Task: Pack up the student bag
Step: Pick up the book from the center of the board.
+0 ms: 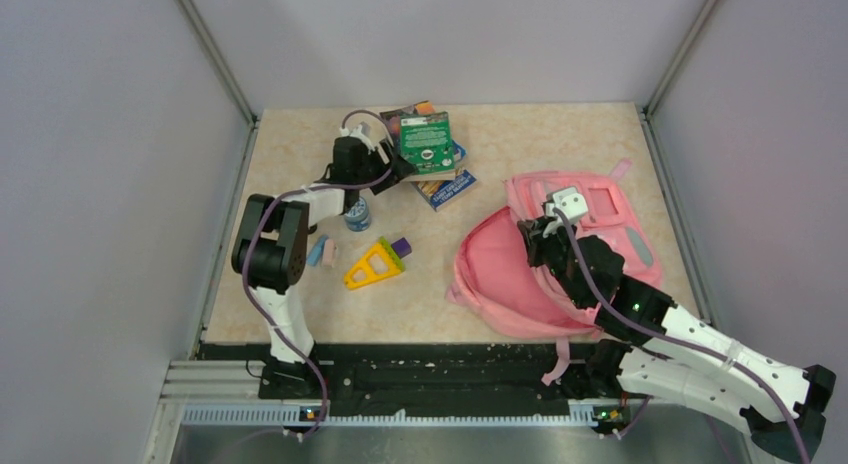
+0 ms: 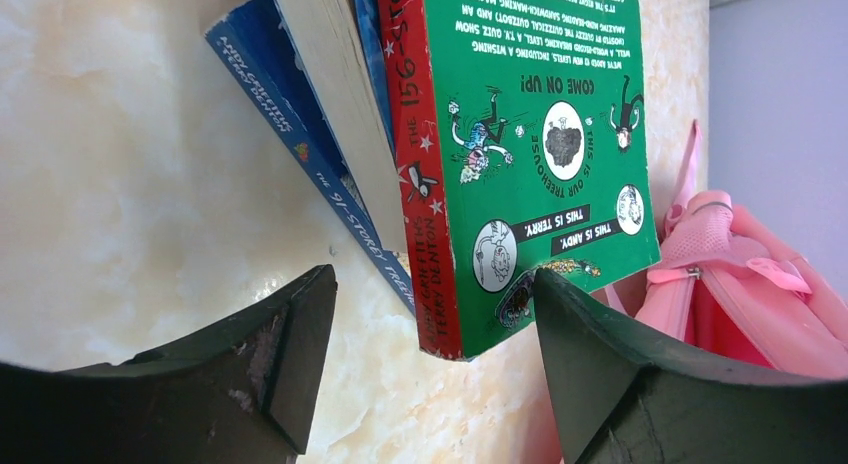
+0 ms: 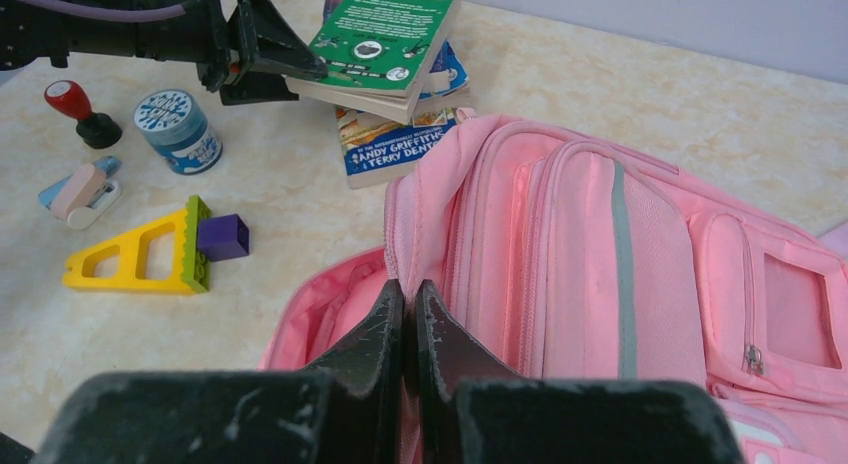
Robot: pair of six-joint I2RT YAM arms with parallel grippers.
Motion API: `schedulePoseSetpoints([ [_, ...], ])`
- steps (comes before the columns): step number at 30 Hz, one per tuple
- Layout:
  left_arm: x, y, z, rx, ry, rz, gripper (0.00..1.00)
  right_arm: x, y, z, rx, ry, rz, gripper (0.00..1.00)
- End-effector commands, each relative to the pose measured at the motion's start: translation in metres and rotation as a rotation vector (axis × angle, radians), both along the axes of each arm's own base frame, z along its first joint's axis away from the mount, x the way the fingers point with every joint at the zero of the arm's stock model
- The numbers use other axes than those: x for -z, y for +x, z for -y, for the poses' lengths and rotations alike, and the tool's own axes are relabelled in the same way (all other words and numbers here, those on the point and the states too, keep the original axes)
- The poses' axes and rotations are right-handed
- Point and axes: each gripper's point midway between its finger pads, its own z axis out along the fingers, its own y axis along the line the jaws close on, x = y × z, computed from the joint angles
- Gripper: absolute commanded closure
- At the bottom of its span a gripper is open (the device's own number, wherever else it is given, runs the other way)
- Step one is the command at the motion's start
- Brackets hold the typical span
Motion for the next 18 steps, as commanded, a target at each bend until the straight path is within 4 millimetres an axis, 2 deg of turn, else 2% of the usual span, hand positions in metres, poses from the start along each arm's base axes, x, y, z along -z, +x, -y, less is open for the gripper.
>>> schedulePoseSetpoints([
  [1,-0.007,0.001,0.010,0.052,-0.068,0.030,0.25,-0.037,0.001,-0.001,-0.003,0.122,0.081,1.00],
  [4,-0.014,-0.001,0.015,0.072,-0.104,0.055,0.40,-0.036,0.001,-0.001,-0.003,0.122,0.081,1.00],
  [10,-0.023,-0.014,0.010,0.058,-0.132,0.070,0.70,-0.037,0.001,-0.001,-0.003,0.123,0.082,1.00],
  [15,-0.032,-0.033,0.005,0.043,-0.148,0.081,0.75,-0.039,0.000,0.001,-0.002,0.128,0.085,1.00],
  [18,-0.039,-0.045,0.002,0.042,-0.147,0.095,0.85,-0.039,0.000,0.001,-0.001,0.129,0.087,1.00],
])
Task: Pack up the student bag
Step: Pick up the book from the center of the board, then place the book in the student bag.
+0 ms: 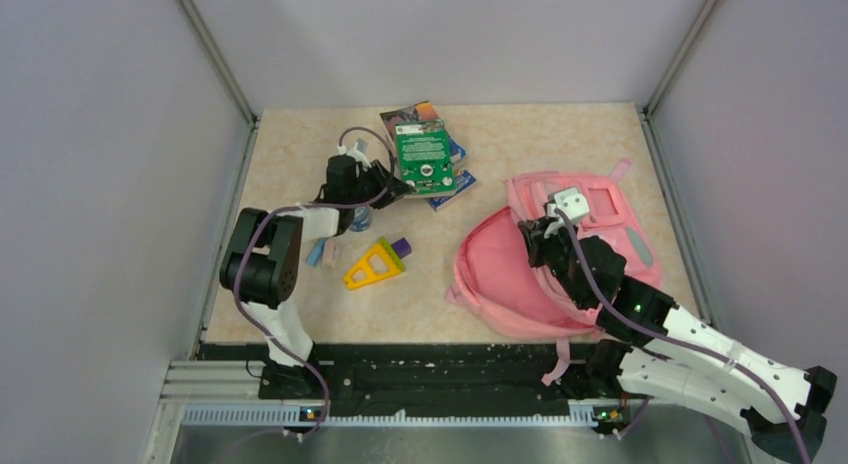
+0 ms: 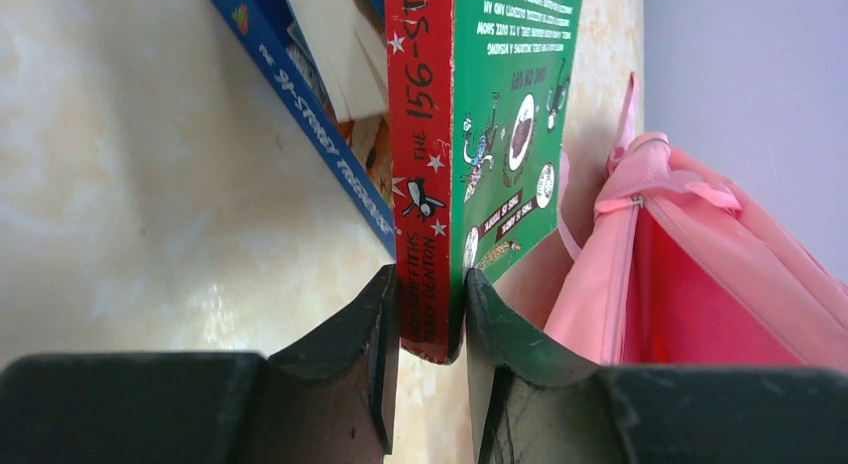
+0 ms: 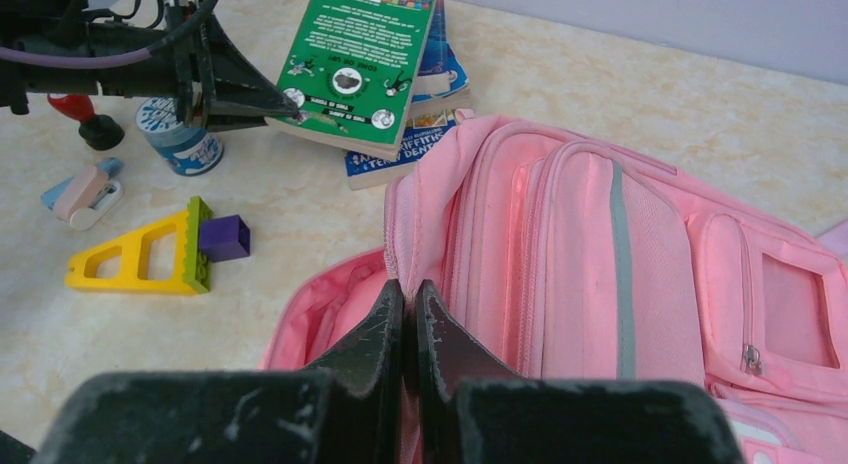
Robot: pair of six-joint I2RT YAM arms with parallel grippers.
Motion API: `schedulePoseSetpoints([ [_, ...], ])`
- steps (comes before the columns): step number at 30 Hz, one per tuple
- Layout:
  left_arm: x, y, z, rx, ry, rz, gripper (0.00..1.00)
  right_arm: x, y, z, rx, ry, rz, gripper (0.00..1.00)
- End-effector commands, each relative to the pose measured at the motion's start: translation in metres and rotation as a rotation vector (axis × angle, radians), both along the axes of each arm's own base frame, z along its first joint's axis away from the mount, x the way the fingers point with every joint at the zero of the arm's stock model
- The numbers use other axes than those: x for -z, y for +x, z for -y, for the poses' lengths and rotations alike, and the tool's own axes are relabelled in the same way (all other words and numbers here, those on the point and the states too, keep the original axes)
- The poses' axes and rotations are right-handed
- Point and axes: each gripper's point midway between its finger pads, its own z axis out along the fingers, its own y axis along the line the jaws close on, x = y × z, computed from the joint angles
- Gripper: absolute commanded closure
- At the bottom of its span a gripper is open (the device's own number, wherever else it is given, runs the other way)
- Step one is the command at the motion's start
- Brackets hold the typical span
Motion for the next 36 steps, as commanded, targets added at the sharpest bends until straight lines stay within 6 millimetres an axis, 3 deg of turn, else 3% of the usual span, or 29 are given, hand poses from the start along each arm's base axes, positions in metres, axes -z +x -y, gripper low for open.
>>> schedulePoseSetpoints([
  [1,-0.044,-0.007,-0.007,-0.015,-0.021,0.124,0.90,-0.039,0.001,0.001,0.001,0.127,0.086,1.00],
  [3,-0.058,-0.015,-0.006,0.005,-0.034,0.163,1.00,-0.039,0.001,0.001,0.001,0.128,0.087,1.00],
  [13,-0.135,-0.080,0.001,0.158,-0.080,0.366,1.00,-0.042,0.000,0.003,0.008,0.138,0.094,1.00],
  [25,-0.178,-0.180,0.032,0.319,-0.147,0.361,1.00,-0.047,0.000,0.010,0.037,0.156,0.110,1.00],
  [29,-0.181,-0.203,0.049,0.369,-0.157,0.318,1.00,-0.050,0.000,0.012,0.044,0.169,0.111,1.00],
  [36,-0.157,-0.228,0.072,0.448,-0.248,0.198,1.00,-0.053,0.000,0.012,0.047,0.185,0.114,1.00],
])
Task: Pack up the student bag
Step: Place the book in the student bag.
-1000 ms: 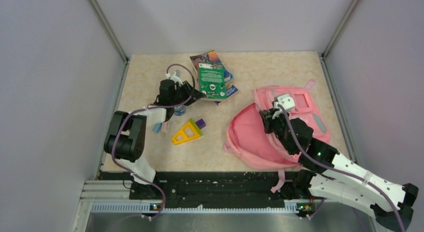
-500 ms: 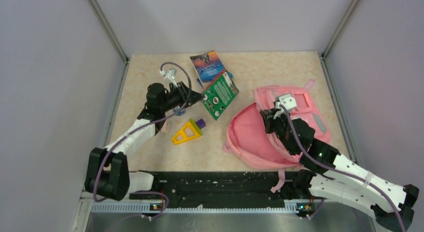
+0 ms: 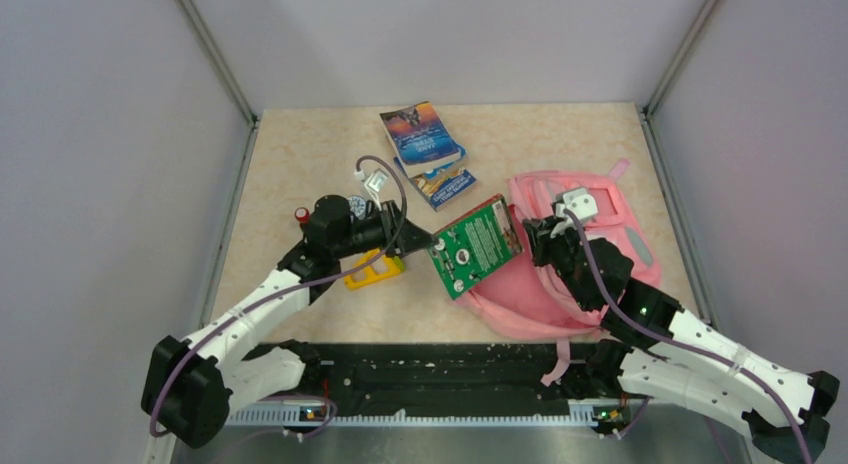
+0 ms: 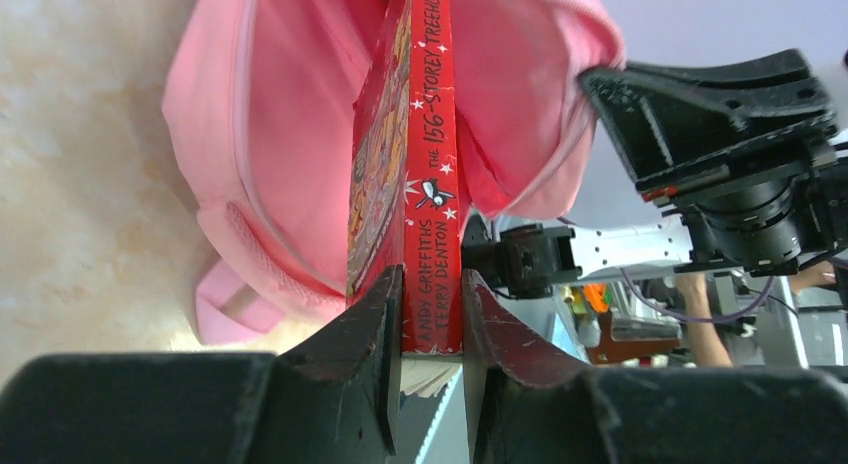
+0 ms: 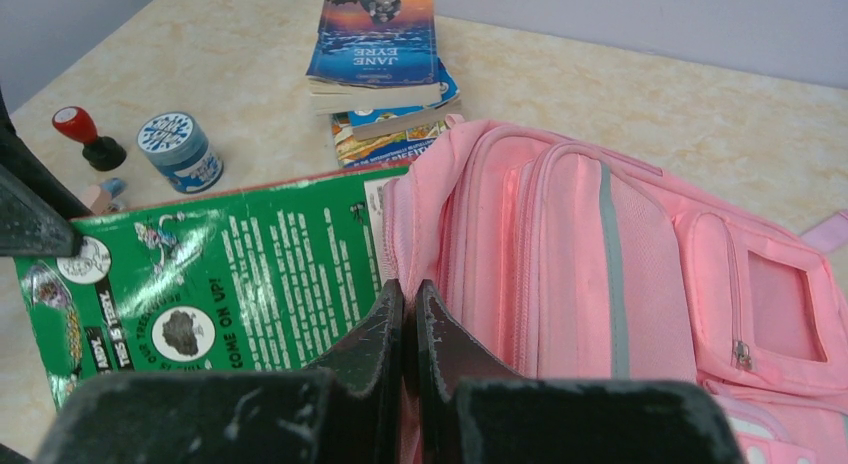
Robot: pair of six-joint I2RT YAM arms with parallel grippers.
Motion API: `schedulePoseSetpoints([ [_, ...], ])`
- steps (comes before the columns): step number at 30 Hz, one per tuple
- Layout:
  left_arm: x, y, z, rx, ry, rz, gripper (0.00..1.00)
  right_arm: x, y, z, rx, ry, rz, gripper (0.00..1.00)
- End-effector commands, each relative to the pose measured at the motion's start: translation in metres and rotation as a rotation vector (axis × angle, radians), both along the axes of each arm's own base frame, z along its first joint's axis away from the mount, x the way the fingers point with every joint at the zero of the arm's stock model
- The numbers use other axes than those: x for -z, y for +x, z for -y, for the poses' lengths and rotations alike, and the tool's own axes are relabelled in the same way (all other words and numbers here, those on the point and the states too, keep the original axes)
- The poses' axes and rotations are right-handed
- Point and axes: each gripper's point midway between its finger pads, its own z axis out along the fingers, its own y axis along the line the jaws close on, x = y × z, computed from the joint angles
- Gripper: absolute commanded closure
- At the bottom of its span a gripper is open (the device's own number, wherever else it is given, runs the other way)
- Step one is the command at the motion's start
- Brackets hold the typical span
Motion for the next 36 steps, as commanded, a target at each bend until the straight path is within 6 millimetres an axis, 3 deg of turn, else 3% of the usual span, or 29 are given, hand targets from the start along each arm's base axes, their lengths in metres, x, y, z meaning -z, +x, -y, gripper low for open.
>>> schedulePoseSetpoints([
  [1,-0.008,-0.010,0.016,0.048,-0.089,-0.014,1.00,-0.045,0.002,0.004,0.023,0.157,0.094,1.00],
  [4,-0.002,-0.013,0.032,0.073,-0.109,-0.040,1.00,-0.045,0.002,0.003,0.022,0.159,0.093,1.00],
  [12,-0.018,-0.015,0.073,0.153,-0.262,-0.083,1.00,-0.044,0.003,0.002,0.023,0.166,0.087,1.00],
  [19,-0.034,-0.015,0.098,0.206,-0.388,-0.117,1.00,-0.043,0.004,0.001,0.030,0.161,0.084,1.00],
  [23,-0.034,-0.013,0.111,0.226,-0.395,-0.125,1.00,-0.042,0.005,0.000,0.029,0.158,0.081,1.00],
  [30,-0.016,0.021,0.131,0.155,-0.369,-0.101,1.00,-0.041,0.006,-0.004,0.022,0.164,0.075,1.00],
  [36,0.024,0.060,0.138,-0.002,-0.206,-0.061,1.00,-0.038,0.006,-0.005,0.021,0.160,0.068,1.00],
])
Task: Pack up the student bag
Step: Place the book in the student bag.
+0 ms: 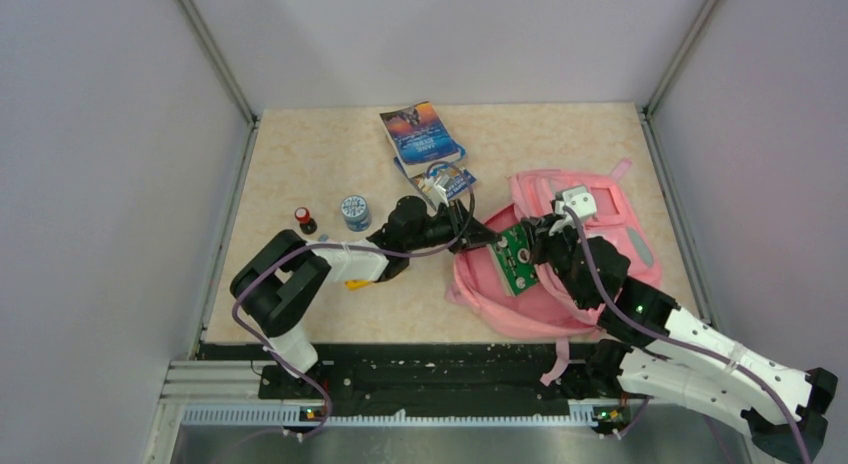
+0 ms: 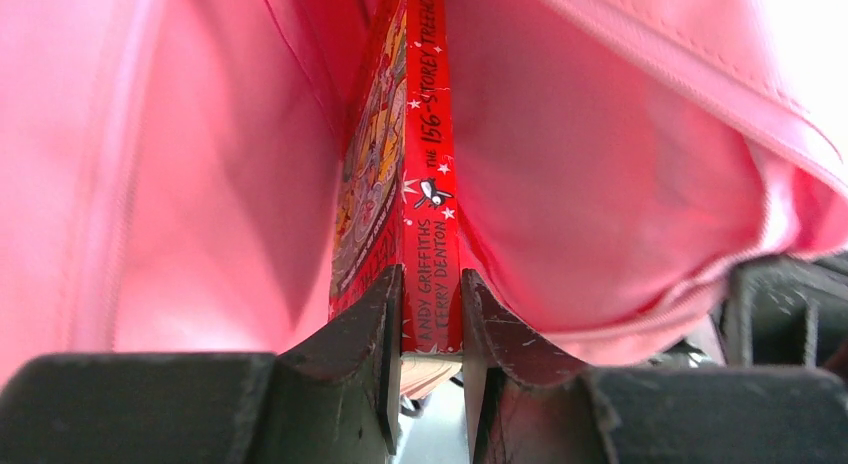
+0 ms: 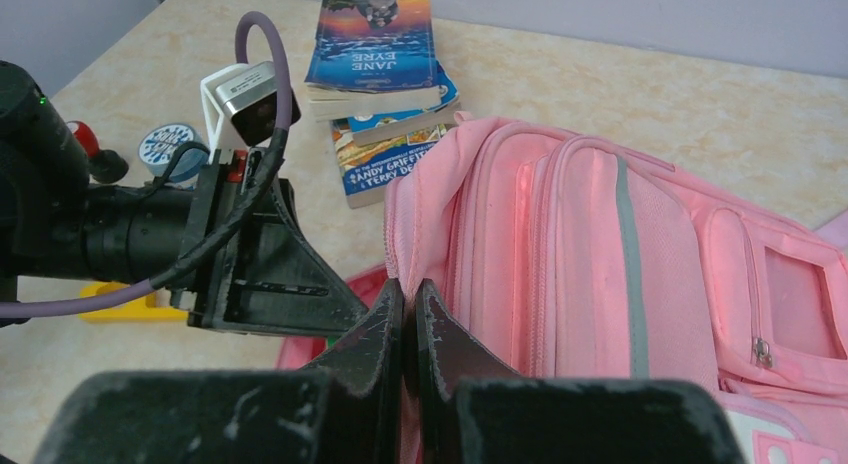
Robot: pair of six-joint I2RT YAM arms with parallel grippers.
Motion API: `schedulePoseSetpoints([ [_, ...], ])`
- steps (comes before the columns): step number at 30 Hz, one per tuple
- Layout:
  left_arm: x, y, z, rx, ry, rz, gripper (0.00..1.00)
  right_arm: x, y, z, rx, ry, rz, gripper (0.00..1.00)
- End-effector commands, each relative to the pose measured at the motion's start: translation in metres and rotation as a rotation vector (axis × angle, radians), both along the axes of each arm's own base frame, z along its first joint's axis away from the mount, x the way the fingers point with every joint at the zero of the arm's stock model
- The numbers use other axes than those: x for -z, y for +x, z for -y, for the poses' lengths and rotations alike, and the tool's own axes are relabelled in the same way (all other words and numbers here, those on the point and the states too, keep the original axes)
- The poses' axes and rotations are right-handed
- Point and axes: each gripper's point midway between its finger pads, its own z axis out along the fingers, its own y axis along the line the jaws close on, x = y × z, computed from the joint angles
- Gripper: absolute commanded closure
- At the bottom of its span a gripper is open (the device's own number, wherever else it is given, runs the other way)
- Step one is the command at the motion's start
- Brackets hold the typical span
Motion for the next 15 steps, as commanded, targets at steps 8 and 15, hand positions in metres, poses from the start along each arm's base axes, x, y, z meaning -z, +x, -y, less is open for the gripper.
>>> schedulePoseSetpoints([
  [8,-0.021,0.051,0.024,-0.163,0.027,0.204,1.00,-0.033,0.004,-0.005,0.004,0.129,0.067,1.00],
  [15,-0.013,0.048,0.057,-0.120,0.047,0.212,1.00,-0.030,0.006,-0.006,0.006,0.121,0.061,1.00],
])
